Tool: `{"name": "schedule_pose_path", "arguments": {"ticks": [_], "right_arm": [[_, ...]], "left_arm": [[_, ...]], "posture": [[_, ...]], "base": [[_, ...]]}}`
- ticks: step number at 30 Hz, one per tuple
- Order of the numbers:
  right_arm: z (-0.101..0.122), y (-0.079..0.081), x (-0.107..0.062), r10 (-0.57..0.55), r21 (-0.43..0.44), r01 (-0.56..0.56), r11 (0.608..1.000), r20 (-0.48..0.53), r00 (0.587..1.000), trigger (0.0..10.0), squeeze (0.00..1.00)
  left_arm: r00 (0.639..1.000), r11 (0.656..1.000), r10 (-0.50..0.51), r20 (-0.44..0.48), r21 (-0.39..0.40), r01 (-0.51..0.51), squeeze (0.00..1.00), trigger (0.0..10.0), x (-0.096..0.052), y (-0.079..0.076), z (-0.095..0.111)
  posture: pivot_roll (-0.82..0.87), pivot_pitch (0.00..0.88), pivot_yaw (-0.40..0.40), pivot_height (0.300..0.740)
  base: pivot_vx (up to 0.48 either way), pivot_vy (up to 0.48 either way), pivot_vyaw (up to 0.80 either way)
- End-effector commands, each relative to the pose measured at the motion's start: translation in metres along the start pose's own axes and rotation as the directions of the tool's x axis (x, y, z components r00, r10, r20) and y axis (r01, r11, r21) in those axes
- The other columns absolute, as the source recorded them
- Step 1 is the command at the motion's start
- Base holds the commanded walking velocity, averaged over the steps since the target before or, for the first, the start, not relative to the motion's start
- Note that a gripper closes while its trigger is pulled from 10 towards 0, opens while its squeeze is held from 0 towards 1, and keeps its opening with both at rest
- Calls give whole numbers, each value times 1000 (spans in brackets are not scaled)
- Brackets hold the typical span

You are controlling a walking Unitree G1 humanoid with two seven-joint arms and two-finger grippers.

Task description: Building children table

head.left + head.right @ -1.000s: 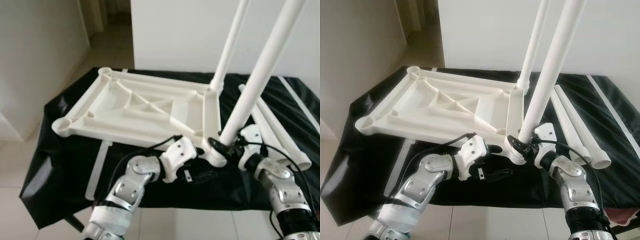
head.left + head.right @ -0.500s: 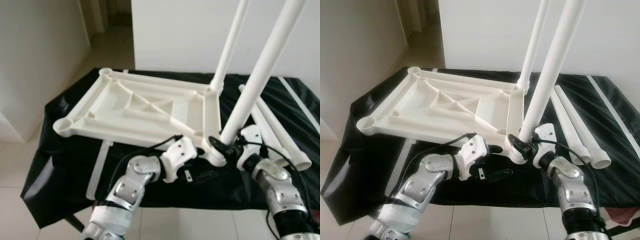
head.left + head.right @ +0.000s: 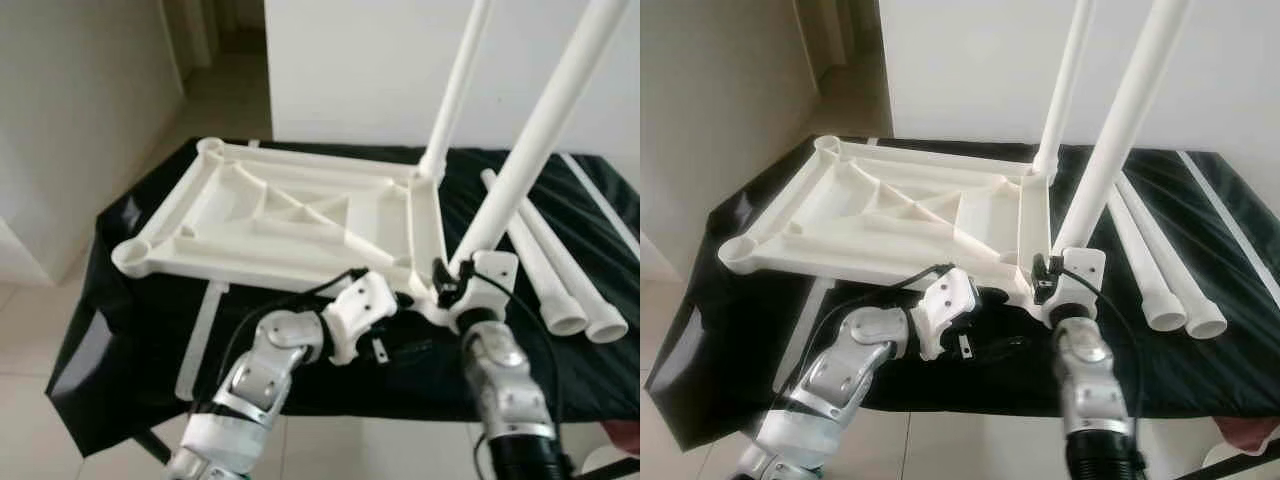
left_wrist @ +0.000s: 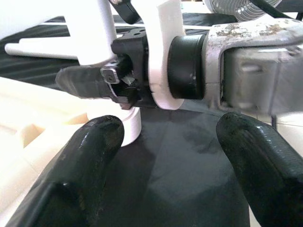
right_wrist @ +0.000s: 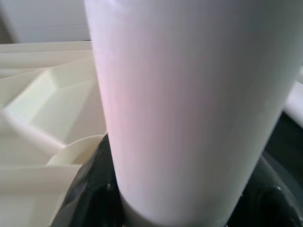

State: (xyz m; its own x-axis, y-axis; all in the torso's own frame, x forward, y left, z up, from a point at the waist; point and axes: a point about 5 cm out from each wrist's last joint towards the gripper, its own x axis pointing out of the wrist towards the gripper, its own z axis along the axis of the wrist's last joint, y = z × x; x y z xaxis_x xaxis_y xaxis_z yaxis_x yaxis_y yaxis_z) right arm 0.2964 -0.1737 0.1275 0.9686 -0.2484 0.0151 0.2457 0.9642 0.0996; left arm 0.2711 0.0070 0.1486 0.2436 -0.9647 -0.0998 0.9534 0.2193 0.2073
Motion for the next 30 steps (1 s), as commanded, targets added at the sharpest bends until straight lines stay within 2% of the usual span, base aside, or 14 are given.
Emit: {"name": "schedule_pose_path", "arguments": {"ticks": [1,2,3,5,10,18,19,21,22,30], "right_arm": [[-13,-4,-5,-112,27,114,993,-71,991,10000,0],[-15,11,-9,-96,64,102,993,-85,992,10000,0],[-15,19,-10,-67,87,74,993,-89,994,10000,0],[-14,23,-12,-49,99,58,993,-93,994,10000,0],[-5,17,-13,-67,82,72,994,-60,996,10000,0],[-2,19,-15,-72,94,77,993,-53,996,10000,0],[-1,19,-14,-78,104,83,991,-50,996,10000,82],[1,18,-14,-80,107,84,991,-41,996,10000,82],[3,15,-13,-85,102,88,991,-28,996,10000,996],[6,12,-14,-63,96,64,993,-13,998,10000,1000]], "left_arm": [[998,997,70,2,-17,-70,0,10000,-1,1,-1],[998,997,69,4,-21,-69,0,10000,0,0,-1],[998,997,68,6,-23,-68,0,10000,0,0,-1],[998,997,68,7,-24,-68,0,10000,0,0,0],[998,998,62,8,-30,-62,0,10000,1,-2,-1],[998,997,66,5,-30,-66,0,10000,1,-1,-1],[998,997,65,5,-30,-65,0,10000,1,-1,-1],[998,998,63,5,-29,-63,0,10000,1,-1,-1],[998,998,59,8,-33,-59,0,10000,0,-2,-1],[998,998,58,1,-29,-58,0,10000,-1,-1,-2]], "posture": [[12,0,-24,740],[11,0,-21,740],[9,0,-20,740],[9,0,-20,740],[5,0,-21,740],[8,0,-26,740],[7,0,-28,740],[7,0,-28,740],[6,0,-29,740],[4,0,-30,740]], "base": [[0,0,0],[0,0,0],[0,0,0],[0,0,0],[0,0,0],[0,0,0],[0,0,0],[0,0,0],[0,0,0],[0,0,0]]}}
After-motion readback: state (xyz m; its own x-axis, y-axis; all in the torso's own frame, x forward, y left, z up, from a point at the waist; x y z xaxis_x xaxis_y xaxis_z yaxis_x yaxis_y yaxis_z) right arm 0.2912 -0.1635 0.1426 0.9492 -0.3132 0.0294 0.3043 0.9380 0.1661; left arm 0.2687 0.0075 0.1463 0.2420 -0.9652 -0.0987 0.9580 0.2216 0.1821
